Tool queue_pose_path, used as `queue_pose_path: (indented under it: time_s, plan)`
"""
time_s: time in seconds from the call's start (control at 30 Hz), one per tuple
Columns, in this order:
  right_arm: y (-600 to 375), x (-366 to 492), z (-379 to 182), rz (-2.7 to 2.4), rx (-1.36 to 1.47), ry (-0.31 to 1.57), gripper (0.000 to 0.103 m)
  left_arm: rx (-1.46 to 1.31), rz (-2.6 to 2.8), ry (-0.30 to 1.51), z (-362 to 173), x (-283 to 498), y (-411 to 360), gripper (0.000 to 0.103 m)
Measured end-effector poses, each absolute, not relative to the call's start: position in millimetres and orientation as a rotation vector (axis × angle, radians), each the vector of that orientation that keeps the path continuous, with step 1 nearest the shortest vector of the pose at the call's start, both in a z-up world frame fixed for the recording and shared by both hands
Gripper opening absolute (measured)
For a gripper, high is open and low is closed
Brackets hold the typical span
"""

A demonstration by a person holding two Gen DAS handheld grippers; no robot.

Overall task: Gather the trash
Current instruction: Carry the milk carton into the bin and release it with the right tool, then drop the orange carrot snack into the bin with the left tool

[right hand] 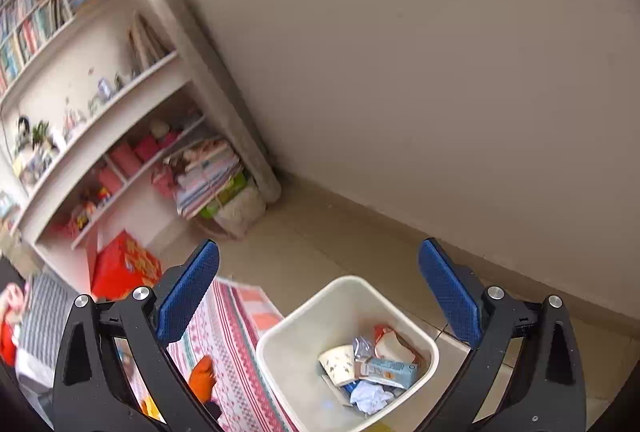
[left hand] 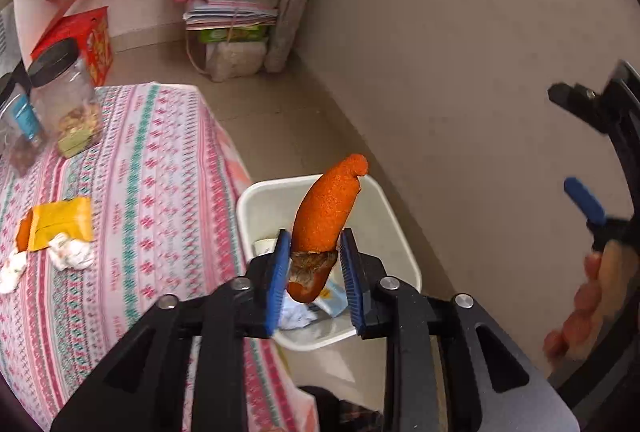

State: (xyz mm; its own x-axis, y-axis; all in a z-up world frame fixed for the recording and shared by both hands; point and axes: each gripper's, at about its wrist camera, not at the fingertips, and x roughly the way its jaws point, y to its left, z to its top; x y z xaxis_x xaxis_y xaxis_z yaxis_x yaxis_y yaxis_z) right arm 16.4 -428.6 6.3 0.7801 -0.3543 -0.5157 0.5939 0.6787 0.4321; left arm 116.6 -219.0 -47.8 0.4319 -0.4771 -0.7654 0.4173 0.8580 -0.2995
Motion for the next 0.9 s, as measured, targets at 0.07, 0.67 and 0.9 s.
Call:
queue_pose_path:
  time_s: [0.07,0.67,0.9]
  plan:
    - [-434,10,8,-0.561,0.637,0.391,0.096,-0.071,-0.544,0.967,-44,119,-224,0.067]
    - [-321,76,-14,-0.282,0.373,0.668,0.096,0.16,-0.167,0.91,-87,120,-107,0.078]
    - [-259,105,-33,-0.153,0.289,0.781,0.096,0.219,0.006,0.997,-124,144,-21,0.08]
